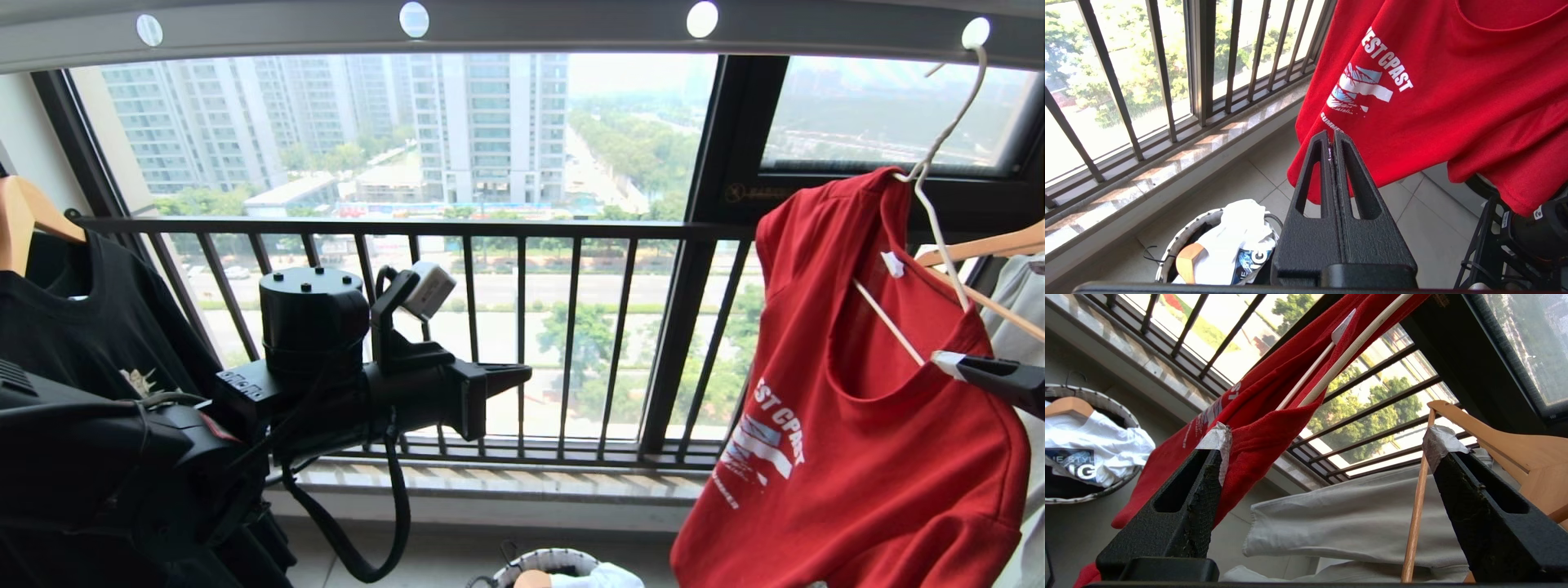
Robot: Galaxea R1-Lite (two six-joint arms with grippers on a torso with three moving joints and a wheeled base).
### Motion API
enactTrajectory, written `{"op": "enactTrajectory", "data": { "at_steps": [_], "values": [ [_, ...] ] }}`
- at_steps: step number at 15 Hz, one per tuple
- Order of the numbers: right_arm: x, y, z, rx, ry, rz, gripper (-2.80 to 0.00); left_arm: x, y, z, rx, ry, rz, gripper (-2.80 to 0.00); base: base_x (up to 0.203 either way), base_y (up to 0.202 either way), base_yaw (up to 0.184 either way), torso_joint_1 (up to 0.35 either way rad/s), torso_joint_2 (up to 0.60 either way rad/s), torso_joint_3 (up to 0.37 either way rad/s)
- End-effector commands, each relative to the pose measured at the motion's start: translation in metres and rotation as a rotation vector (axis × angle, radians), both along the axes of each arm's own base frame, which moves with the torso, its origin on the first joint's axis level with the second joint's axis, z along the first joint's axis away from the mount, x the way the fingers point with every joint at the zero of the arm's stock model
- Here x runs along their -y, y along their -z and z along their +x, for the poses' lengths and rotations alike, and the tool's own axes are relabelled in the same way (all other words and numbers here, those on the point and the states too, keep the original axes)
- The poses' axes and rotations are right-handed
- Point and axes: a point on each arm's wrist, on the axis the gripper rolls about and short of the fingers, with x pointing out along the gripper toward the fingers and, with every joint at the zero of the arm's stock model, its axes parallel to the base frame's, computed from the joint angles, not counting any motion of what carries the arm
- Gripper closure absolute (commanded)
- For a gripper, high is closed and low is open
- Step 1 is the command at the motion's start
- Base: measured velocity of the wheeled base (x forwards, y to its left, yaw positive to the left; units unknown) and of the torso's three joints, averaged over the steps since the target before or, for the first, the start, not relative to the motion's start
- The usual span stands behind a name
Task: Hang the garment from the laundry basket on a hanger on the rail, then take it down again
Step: Take the clothes off the clothes rack
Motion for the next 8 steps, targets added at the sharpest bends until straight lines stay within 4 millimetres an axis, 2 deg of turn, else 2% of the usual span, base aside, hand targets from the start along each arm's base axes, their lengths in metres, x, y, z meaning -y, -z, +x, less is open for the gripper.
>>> {"op": "enactTrajectory", "data": {
  "at_steps": [1, 5, 8],
  "values": [
    [0.004, -0.004, -0.007, 0.026, 0.010, -0.009, -2.80, 0.001, 0.000, 0.000, 0.003, 0.004, -0.004, 0.00, 0.000, 0.000, 0.000, 0.000, 0.00, 0.000],
    [0.006, -0.018, -0.003, 0.068, 0.027, 0.000, -2.80, 0.000, -0.001, 0.000, 0.003, 0.004, -0.004, 0.00, 0.000, 0.000, 0.000, 0.000, 0.00, 0.000],
    [0.000, -0.025, 0.027, 0.074, 0.040, 0.031, -2.80, 0.000, -0.001, 0.000, 0.003, 0.004, -0.004, 0.00, 0.000, 0.000, 0.000, 0.000, 0.00, 0.000]
  ]
}}
